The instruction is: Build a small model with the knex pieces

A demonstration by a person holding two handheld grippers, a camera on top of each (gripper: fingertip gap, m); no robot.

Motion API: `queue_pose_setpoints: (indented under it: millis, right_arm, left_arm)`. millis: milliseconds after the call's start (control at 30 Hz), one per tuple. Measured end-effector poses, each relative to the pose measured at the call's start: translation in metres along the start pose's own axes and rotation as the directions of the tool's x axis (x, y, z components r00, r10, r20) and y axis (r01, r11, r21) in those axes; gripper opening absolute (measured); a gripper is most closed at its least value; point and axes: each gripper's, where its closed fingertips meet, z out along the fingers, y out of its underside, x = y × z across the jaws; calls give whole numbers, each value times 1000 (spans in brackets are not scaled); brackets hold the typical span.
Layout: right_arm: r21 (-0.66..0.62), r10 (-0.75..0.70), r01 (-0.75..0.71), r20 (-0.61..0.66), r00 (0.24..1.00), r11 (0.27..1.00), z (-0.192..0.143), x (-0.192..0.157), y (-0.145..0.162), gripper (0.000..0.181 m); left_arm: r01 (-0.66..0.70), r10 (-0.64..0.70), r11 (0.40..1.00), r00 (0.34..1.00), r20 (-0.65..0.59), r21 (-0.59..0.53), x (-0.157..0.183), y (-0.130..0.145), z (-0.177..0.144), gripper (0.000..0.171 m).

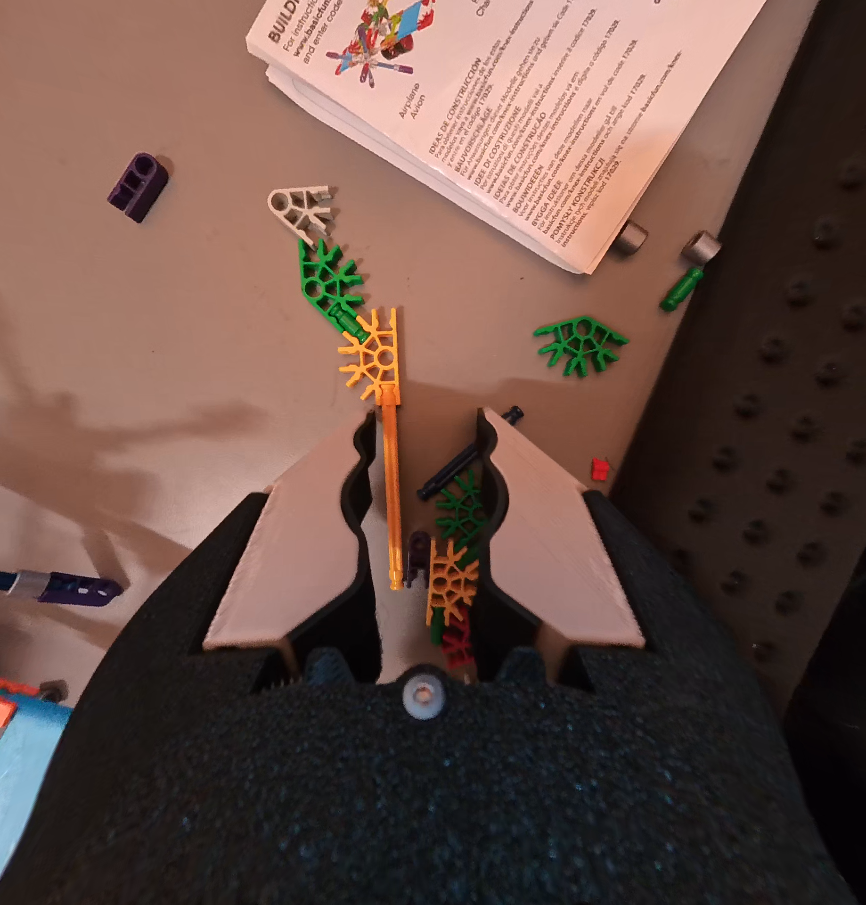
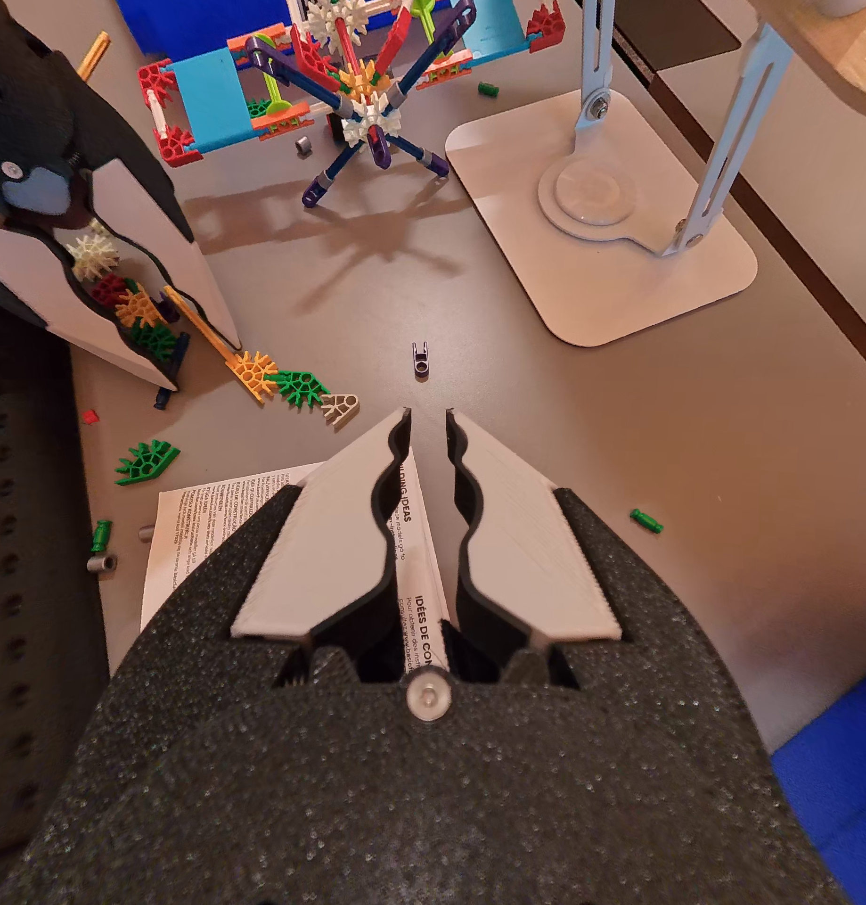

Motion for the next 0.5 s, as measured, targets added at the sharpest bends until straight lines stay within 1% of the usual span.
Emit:
queue_pose_setpoints:
  millis: [67, 233, 500]
  right_arm:
    - [-2, 0, 0, -1, 1000, 1000, 0, 0, 0, 14]
    - [-3, -2, 2, -1, 1000, 1000, 0, 0, 1, 14]
    - [-11, -5, 5, -1, 1000, 1000, 2, 0, 2, 14]
  left_arm:
    - [-10, 10, 1000, 1000, 2, 8, 2, -3, -5, 41]
    - [-38, 41, 998, 998, -41, 53, 17, -12, -16, 42]
    - [-89, 94, 995, 989, -112, 47, 41, -14, -9, 42]
